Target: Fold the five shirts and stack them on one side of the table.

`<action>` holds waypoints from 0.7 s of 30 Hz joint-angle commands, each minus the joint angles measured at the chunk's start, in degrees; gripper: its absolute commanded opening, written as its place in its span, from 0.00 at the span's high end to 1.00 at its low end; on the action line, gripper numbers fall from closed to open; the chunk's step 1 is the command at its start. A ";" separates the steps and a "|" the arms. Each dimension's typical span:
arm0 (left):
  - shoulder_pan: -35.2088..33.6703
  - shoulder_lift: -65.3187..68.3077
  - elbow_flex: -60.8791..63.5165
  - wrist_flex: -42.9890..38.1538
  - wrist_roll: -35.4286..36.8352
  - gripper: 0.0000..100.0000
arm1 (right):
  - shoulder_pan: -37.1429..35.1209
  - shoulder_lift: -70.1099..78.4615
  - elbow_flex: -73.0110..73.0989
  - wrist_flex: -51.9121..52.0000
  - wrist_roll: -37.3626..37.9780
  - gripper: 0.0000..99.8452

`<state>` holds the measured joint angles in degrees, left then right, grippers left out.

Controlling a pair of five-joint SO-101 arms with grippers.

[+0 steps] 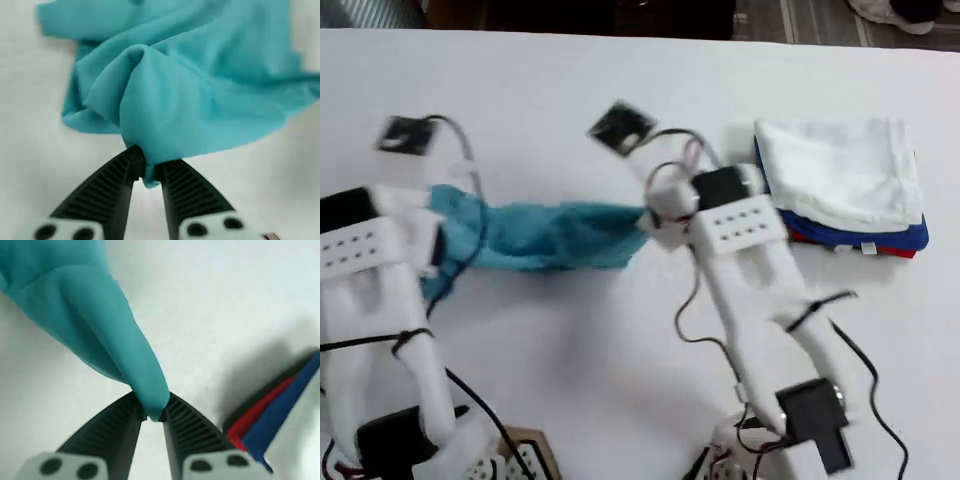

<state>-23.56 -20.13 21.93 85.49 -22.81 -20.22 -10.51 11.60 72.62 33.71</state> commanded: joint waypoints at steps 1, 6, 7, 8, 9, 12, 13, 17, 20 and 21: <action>6.07 -1.67 -2.15 3.52 0.00 0.93 | 6.02 -4.70 -2.11 0.40 1.76 0.98; 10.29 -1.67 -1.98 9.93 -3.16 0.78 | 14.81 -8.22 -2.20 0.04 4.22 0.98; 10.81 -1.58 -1.80 11.78 -5.01 0.76 | 16.40 -8.75 -2.20 0.04 4.57 0.98; 11.34 -1.67 -1.10 13.27 -6.68 0.76 | 17.80 -9.01 -2.11 0.04 4.84 0.98; 11.87 -1.67 0.22 14.42 -8.35 0.76 | 18.95 -9.10 -1.93 0.04 4.84 0.98; 12.22 -1.67 7.34 13.80 -13.19 0.76 | 21.93 -8.22 -1.76 0.04 4.84 0.98; 12.13 -1.67 9.89 12.84 -14.15 0.76 | 22.81 -7.78 -1.76 0.04 4.84 0.98; 12.40 -2.02 15.87 7.03 -14.86 0.76 | 23.96 -6.64 -1.76 0.04 4.84 0.98; 12.48 -2.02 18.33 0.62 -12.75 0.76 | 23.96 -6.11 -1.76 -0.66 4.84 0.98; 12.48 -2.02 19.30 -1.23 -12.48 0.76 | 23.96 -6.02 -1.76 -1.45 4.84 0.98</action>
<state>-11.43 -20.22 39.78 89.36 -36.26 2.81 -16.31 11.60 72.62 38.11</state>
